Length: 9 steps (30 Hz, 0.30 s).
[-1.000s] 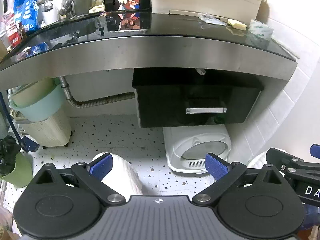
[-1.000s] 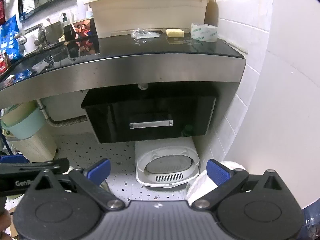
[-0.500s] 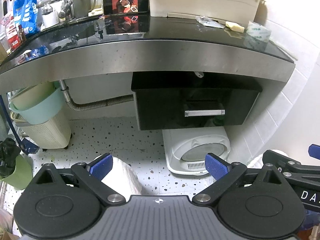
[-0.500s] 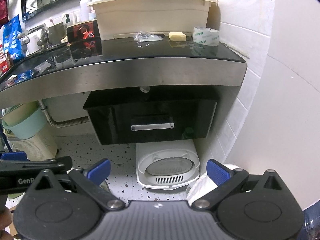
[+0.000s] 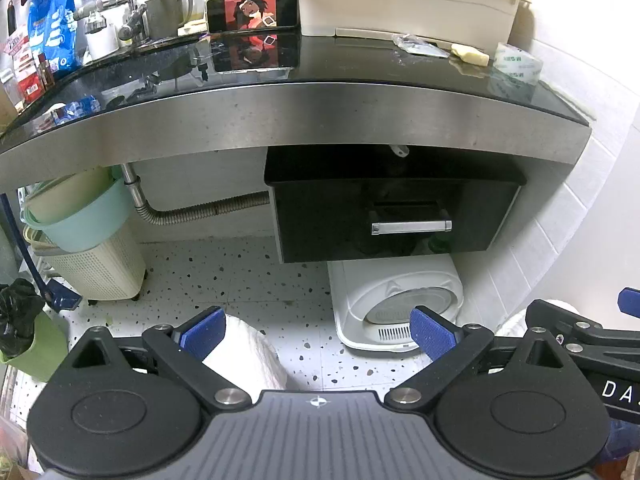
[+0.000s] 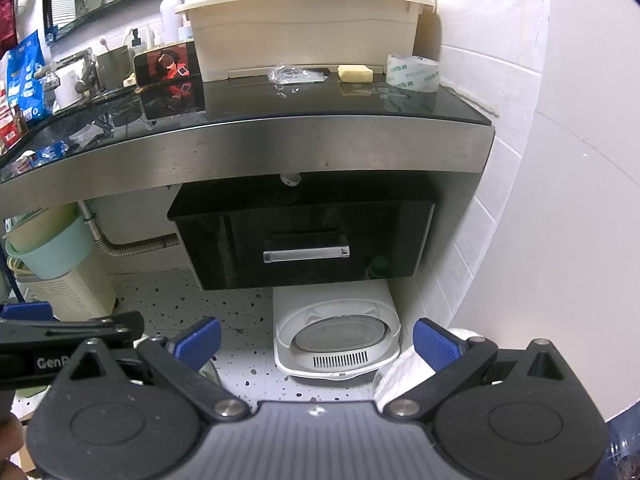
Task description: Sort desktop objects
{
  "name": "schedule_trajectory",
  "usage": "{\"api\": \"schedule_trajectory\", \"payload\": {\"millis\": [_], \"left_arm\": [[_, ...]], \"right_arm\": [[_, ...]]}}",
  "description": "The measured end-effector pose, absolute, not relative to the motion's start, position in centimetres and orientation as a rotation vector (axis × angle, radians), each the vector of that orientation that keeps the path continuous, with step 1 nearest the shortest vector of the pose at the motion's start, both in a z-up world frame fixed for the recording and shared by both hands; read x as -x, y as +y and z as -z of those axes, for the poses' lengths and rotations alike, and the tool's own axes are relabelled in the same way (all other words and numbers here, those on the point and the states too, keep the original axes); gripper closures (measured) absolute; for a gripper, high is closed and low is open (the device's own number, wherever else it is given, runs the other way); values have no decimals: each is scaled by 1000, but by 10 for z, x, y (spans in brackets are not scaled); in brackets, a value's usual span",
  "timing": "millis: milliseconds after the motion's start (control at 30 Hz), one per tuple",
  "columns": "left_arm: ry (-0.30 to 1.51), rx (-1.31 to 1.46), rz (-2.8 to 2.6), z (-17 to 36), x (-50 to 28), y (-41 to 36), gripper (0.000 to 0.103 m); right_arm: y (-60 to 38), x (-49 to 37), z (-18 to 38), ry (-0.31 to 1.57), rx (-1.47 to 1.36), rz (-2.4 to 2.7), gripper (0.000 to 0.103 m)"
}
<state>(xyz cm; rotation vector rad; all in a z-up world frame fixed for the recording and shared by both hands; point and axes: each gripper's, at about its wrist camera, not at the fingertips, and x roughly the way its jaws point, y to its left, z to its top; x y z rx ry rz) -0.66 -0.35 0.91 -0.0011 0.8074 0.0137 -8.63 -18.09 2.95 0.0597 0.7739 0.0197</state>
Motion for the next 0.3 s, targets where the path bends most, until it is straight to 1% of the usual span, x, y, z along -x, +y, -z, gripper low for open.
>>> {"api": "schedule_trajectory", "payload": {"millis": [300], "left_arm": [[809,-1,-14,-9,4,0,4]], "right_arm": [[-178,87,-28,775,-59,-16,0]]}}
